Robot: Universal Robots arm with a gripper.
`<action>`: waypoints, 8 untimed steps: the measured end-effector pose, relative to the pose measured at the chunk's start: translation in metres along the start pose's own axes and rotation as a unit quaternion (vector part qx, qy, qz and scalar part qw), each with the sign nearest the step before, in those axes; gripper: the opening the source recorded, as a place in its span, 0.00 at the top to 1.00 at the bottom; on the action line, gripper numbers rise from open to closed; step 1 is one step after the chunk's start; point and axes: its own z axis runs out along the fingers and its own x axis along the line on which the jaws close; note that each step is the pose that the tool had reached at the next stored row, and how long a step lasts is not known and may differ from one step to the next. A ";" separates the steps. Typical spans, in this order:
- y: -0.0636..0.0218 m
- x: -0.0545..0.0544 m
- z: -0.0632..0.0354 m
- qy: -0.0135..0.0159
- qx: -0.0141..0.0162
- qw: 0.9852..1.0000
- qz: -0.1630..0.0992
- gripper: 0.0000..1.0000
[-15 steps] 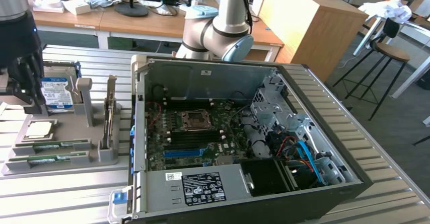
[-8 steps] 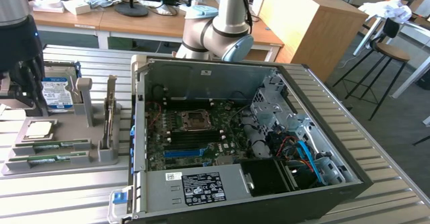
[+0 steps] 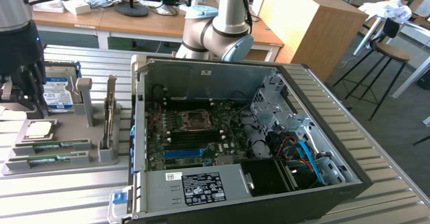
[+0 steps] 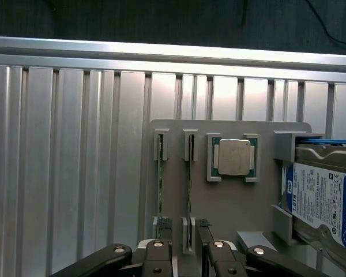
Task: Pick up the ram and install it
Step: 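Pick up the ram and move it above insertion slot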
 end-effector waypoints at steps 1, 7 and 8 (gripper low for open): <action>0.0000 0.000 0.0007 0.000 0.000 1.000 0.000 0.70; 0.0000 0.000 0.0053 0.000 0.000 1.000 0.000 0.70; 0.0000 0.000 0.0060 0.000 0.000 1.000 0.000 0.70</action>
